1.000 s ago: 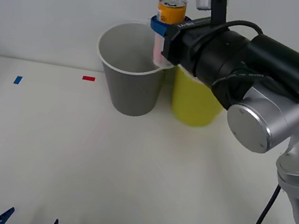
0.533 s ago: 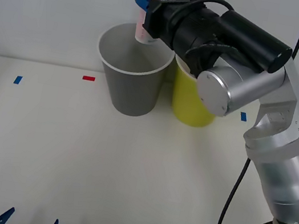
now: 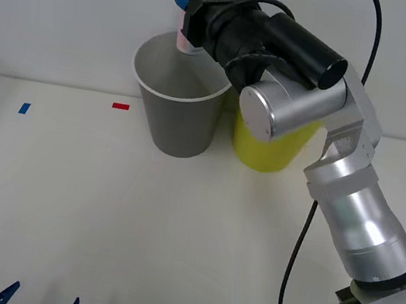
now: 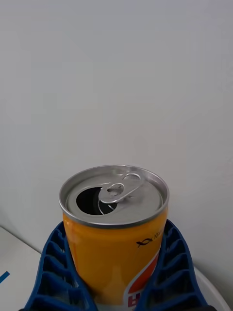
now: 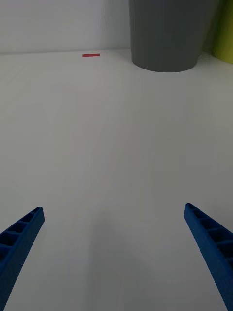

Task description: Put cans in the gray bin and PET bottles in the light green bin.

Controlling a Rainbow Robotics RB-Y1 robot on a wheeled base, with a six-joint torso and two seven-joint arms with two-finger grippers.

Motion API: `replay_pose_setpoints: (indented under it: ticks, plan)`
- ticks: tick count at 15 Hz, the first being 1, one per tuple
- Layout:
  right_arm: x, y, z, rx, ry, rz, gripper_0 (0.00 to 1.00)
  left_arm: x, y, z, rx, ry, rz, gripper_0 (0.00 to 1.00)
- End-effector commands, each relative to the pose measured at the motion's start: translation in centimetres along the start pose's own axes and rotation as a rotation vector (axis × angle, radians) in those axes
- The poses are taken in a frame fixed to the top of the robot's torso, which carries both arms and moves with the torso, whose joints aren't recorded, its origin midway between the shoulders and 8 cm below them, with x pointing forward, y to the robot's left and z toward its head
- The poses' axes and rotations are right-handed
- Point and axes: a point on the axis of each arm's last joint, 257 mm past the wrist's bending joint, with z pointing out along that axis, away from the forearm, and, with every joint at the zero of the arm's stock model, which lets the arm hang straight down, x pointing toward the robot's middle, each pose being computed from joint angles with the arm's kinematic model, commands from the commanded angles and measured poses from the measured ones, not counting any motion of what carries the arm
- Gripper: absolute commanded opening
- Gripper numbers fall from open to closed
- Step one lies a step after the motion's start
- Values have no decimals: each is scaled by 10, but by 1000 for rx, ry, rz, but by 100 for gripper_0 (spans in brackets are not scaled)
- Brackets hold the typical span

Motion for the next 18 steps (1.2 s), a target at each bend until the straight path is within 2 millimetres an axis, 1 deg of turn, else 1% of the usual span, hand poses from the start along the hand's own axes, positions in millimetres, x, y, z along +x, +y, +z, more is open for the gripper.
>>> replay_pose_setpoints:
  ticks: [1, 3, 4, 6, 10, 11, 12, 13, 14, 18]
  plan:
    - [7, 4, 10, 4, -3, 4, 2, 0, 0, 0, 0, 0, 0, 100]
    - [13, 6, 15, 8, 11, -6, 2, 0, 0, 0, 0, 0, 0, 100]
    - [18, 4, 21, 17, 18, -11, 2, 0, 0, 0, 0, 0, 0, 100]
    - [18, 2, 28, 16, -8, -3, 2, 0, 0, 0, 0, 0, 0, 100]
    - [20, 4, 29, 13, -8, -3, 2, 0, 0, 0, 0, 0, 0, 100]
    - [20, 2, 28, 15, -8, -9, 13, 0, 0, 0, 0, 0, 0, 100]
    - [19, 3, 29, 15, -9, -10, 48, 0, 0, 0, 0, 0, 0, 100]
    - [20, 3, 29, 14, -8, -8, 87, 0, 0, 0, 0, 0, 0, 100]
    - [20, 4, 29, 13, -9, -8, 100, 0, 0, 0, 0, 0, 0, 100]
    - [13, 5, 28, 16, -23, -46, 100, 0, 0, 0, 0, 0, 0, 100]
